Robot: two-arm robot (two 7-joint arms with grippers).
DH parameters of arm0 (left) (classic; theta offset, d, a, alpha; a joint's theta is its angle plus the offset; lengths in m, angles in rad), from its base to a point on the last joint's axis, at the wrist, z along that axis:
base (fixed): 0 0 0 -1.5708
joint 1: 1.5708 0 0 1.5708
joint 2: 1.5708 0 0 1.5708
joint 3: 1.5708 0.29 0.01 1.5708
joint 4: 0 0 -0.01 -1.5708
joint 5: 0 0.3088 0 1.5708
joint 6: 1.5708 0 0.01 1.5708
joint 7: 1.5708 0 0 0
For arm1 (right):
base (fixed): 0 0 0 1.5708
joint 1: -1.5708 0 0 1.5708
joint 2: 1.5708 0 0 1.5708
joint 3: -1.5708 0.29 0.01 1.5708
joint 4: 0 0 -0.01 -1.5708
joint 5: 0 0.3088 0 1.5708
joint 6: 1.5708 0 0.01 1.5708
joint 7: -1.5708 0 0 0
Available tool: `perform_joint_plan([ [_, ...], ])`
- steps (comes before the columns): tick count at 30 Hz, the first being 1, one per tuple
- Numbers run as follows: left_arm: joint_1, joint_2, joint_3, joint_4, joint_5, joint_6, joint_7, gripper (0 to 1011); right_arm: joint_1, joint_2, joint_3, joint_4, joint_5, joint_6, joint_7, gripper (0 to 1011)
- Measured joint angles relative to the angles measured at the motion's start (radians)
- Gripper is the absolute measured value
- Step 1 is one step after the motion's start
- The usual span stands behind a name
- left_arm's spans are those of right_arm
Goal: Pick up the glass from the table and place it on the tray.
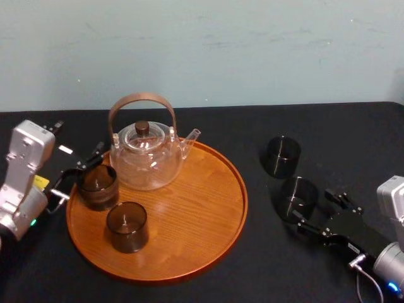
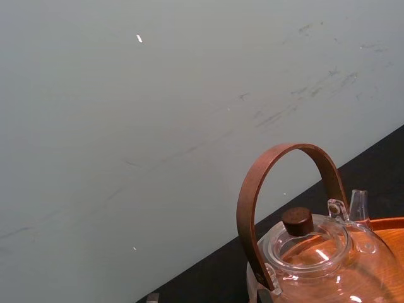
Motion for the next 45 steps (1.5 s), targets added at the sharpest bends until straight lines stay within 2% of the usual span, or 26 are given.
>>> perform_joint_plan([
  [16, 0.000, 0.000, 0.000, 0.000, 0.000, 0.000, 0.000, 1001, 0.074, -0.056, 0.003, 0.091, -0.022, 0.021, 0.053, 1002],
  [33, 0.000, 0.000, 0.000, 0.000, 0.000, 0.000, 0.000, 1001, 0.152, -0.116, -0.002, 0.188, -0.048, 0.010, 0.136, 1002],
  [45, 0.000, 0.000, 0.000, 0.000, 0.000, 0.000, 0.000, 1001, 0.170, -0.131, -0.002, 0.212, -0.051, 0.005, 0.157, 1002],
])
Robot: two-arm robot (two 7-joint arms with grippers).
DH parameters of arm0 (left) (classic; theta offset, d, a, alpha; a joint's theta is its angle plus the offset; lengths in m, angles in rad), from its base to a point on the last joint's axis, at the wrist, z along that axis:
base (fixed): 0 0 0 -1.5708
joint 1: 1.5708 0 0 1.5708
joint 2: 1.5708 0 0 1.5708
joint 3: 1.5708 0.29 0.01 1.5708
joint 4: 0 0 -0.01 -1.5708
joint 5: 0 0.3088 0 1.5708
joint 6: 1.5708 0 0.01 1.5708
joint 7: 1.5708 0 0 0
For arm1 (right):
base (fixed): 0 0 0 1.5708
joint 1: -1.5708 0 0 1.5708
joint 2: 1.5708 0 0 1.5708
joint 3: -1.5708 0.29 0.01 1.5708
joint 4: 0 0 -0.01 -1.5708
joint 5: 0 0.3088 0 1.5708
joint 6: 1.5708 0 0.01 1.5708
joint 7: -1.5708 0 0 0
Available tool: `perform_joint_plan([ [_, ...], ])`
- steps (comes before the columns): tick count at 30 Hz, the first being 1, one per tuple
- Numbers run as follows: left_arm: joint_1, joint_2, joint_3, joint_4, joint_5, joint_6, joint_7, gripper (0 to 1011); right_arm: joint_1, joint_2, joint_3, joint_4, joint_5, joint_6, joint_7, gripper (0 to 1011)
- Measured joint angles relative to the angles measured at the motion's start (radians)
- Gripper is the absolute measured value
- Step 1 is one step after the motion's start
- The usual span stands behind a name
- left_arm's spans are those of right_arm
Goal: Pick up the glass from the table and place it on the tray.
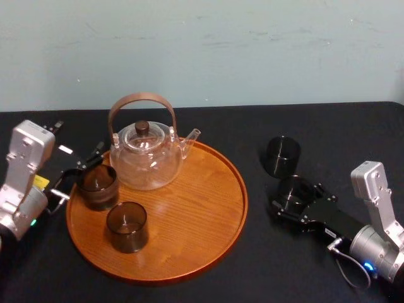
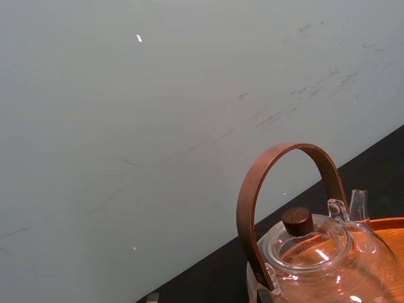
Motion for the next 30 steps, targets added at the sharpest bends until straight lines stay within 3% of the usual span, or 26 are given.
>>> perform_joint_plan([
  [15, 0.000, 0.000, 0.000, 0.000, 0.000, 0.000, 0.000, 1001, -0.003, 0.002, 0.000, -0.004, 0.000, 0.000, -0.003, 1002],
  [21, 0.000, 0.000, 0.000, 0.000, 0.000, 0.000, 0.000, 1002, -0.004, 0.003, 0.000, -0.005, 0.000, 0.000, -0.004, 904],
  [30, 0.000, 0.000, 0.000, 0.000, 0.000, 0.000, 0.000, 1001, -0.004, 0.003, 0.000, -0.006, 0.000, 0.000, -0.005, 905],
])
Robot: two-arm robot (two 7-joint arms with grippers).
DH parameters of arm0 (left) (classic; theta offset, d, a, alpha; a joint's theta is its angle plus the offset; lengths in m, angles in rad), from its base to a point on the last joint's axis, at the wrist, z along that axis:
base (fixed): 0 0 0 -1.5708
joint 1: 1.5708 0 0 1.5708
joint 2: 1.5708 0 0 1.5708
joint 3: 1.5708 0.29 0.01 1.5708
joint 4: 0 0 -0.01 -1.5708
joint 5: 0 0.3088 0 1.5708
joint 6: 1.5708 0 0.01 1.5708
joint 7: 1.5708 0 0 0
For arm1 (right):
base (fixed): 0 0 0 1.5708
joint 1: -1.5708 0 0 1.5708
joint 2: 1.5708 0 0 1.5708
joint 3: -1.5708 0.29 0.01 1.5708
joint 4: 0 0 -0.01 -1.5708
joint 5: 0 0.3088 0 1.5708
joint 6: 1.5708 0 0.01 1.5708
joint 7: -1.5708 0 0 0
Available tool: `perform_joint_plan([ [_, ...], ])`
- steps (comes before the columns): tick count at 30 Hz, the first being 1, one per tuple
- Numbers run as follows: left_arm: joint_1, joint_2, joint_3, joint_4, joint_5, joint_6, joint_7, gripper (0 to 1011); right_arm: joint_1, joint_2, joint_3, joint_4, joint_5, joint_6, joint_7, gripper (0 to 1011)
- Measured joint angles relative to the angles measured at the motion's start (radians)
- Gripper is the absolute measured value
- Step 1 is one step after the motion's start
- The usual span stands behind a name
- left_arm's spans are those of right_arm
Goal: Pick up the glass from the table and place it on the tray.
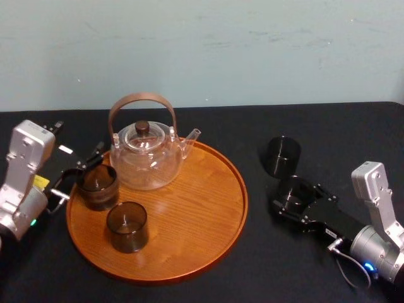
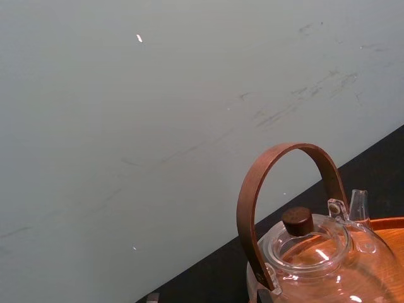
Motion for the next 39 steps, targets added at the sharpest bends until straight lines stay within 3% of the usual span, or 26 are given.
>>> perform_joint_plan([
  [15, 0.000, 0.000, 0.000, 0.000, 0.000, 0.000, 0.000, 1002, 0.009, -0.004, -0.002, -0.003, -0.006, -0.003, 0.014, 905],
  [22, 0.000, 0.000, 0.000, 0.000, 0.000, 0.000, 0.000, 1001, 0.014, 0.002, -0.014, -0.045, -0.015, -0.015, 0.040, 905],
  [30, 0.000, 0.000, 0.000, 0.000, 0.000, 0.000, 0.000, 1001, 0.011, 0.004, -0.052, -0.108, -0.024, -0.024, 0.069, 905],
  [39, 0.000, 0.000, 0.000, 0.000, 0.000, 0.000, 0.000, 1001, 0.029, -0.010, -0.100, -0.129, -0.029, -0.023, 0.089, 904],
])
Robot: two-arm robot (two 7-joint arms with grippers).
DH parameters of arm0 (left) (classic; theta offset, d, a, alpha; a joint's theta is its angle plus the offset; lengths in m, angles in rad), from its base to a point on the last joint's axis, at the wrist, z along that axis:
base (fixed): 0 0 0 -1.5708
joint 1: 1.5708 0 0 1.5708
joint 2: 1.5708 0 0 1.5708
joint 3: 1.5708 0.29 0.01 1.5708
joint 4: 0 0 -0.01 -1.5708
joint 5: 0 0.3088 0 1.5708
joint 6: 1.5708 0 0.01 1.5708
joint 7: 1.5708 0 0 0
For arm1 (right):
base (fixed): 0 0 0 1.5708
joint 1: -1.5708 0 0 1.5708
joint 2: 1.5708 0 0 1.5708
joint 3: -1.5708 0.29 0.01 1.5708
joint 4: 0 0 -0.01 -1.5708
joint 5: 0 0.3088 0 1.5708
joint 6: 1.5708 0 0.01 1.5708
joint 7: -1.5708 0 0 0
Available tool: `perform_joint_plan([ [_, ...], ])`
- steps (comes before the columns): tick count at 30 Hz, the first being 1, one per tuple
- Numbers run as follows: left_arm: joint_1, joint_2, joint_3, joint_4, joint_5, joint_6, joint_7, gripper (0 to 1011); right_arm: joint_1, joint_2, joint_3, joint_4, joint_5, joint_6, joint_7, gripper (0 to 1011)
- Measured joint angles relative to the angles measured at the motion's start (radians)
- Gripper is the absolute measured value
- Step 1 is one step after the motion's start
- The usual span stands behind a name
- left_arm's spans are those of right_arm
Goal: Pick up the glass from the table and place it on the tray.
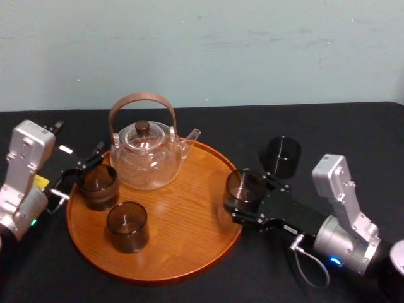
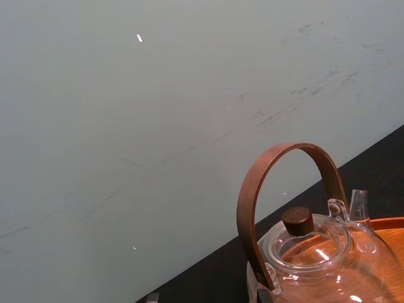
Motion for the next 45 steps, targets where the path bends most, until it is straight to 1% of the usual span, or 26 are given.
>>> perform_joint_plan([
  [7, 0.000, 0.000, 0.000, 0.000, 0.000, 0.000, 0.000, 1001, 0.025, -0.021, -0.042, 0.005, -0.003, 0.003, 0.014, 905],
  [11, 0.000, 0.000, 0.000, 0.000, 0.000, 0.000, 0.000, 1001, 0.044, -0.037, -0.070, 0.018, -0.007, 0.006, 0.021, 905],
  [16, 0.000, 0.000, 0.000, 0.000, 0.000, 0.000, 0.000, 1001, 0.058, -0.050, -0.093, 0.031, -0.008, 0.008, 0.027, 905],
  [20, 0.000, 0.000, 0.000, 0.000, 0.000, 0.000, 0.000, 1001, 0.071, -0.061, -0.119, 0.043, -0.017, 0.010, 0.030, 905],
  [21, 0.000, 0.000, 0.000, 0.000, 0.000, 0.000, 0.000, 1002, 0.071, -0.061, -0.119, 0.043, -0.017, 0.010, 0.030, 905],
  [25, 0.000, 0.000, 0.000, 0.000, 0.000, 0.000, 0.000, 1002, 0.082, -0.071, -0.140, 0.057, -0.026, 0.010, 0.032, 905],
  [34, 0.000, 0.000, 0.000, 0.000, 0.000, 0.000, 0.000, 1001, 0.100, -0.089, -0.165, 0.089, -0.032, 0.010, 0.037, 905],
  [45, 0.000, 0.000, 0.000, 0.000, 0.000, 0.000, 0.000, 1001, 0.116, -0.104, -0.185, 0.120, -0.032, 0.011, 0.045, 905],
])
